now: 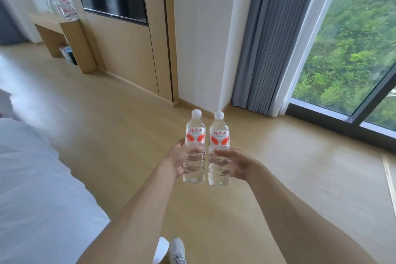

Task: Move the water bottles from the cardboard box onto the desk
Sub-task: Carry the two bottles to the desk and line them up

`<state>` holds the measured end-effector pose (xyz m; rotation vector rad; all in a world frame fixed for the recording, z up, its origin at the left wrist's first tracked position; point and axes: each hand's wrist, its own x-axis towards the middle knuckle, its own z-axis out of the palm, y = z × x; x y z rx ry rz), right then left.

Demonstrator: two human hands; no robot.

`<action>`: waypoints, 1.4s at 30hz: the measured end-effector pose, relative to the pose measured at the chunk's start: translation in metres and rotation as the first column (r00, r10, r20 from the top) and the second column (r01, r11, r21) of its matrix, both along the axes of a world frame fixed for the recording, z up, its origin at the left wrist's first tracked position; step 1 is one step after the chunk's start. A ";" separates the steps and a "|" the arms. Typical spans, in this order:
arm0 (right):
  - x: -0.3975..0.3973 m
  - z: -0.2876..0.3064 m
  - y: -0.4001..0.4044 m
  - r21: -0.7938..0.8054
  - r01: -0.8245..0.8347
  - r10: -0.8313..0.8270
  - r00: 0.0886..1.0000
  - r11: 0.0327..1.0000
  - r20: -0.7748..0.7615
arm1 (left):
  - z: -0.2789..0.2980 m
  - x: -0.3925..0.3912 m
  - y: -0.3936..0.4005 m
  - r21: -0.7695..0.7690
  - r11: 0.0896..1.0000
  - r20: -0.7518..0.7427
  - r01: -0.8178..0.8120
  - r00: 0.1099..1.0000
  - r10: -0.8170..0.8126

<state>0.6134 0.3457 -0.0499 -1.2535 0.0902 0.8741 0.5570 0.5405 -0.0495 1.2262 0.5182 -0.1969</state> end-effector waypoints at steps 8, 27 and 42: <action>0.132 0.018 0.096 -0.064 -0.061 0.063 0.997 0.996 0.045 | 0.007 0.116 0.091 -0.028 0.996 -0.011 -0.084 0.996 0.083; 0.350 0.004 0.342 -0.109 -0.285 0.294 0.953 0.952 0.070 | 0.002 0.287 0.314 0.017 0.937 0.015 -0.349 0.937 0.349; 0.564 0.014 0.570 -0.085 -0.570 0.575 0.815 0.817 0.072 | 0.020 0.460 0.497 0.051 0.776 0.035 -0.629 0.777 0.628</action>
